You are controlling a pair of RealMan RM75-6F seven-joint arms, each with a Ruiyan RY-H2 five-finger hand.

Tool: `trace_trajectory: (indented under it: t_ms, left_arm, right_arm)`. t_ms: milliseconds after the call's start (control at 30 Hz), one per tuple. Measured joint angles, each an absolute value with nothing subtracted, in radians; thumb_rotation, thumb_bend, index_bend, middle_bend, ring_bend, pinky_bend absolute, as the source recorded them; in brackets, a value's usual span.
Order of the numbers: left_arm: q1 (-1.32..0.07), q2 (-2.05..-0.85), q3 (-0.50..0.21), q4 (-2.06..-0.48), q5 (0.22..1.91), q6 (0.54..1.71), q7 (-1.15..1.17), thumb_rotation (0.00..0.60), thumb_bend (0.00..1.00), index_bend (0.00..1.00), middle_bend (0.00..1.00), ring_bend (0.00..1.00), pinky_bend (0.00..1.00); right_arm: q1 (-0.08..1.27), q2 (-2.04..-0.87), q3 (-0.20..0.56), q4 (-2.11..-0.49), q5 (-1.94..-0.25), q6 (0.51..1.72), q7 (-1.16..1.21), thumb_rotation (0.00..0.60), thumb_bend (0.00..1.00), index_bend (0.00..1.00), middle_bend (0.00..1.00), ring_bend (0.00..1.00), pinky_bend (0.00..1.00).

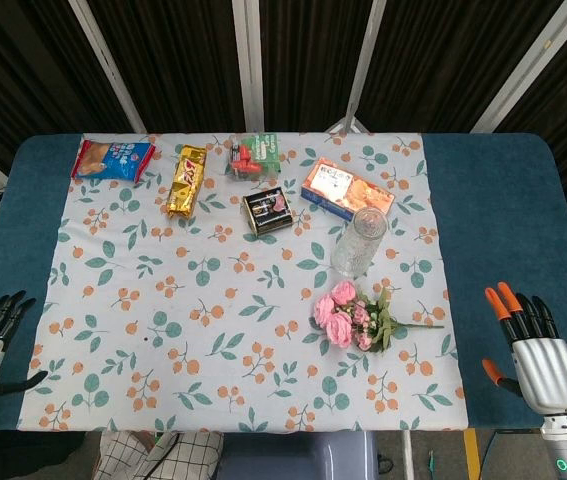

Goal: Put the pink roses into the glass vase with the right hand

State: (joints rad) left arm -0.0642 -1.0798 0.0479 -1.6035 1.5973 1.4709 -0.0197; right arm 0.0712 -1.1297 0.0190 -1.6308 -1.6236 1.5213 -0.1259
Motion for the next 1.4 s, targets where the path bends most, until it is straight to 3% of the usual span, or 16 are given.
trace_trajectory:
  t_ms: [533,833,1400]
  left_arm:
    - [-0.059,-1.086,0.043,-1.599,1.599,1.488,-0.019,0.600,0.00,0.00,0.00,0.00,0.00]
    - [-0.059,-1.084,0.042,-1.594,1.604,1.493,-0.038,0.600,0.00,0.00,0.00,0.00,0.00]
    - [-0.058,-1.068,0.048,-1.595,1.599,1.483,-0.082,0.600,0.00,0.00,0.00,0.00,0.00]
  right_arm:
    - [0.067,-1.129,0.010,-1.660,-1.633,1.523,-0.119,0.600,0.28,0.00,0.00,0.00,0.00]
    - [0.097,-1.145,0.000,-1.749,-1.610,1.432,-0.159,0.600,0.28,0.00,0.00,0.00,0.00]
    - [0.275,-1.412,0.089,-1.754,-1.429,1.171,-0.388,0.600,0.28,0.00,0.00,0.00,0.00]
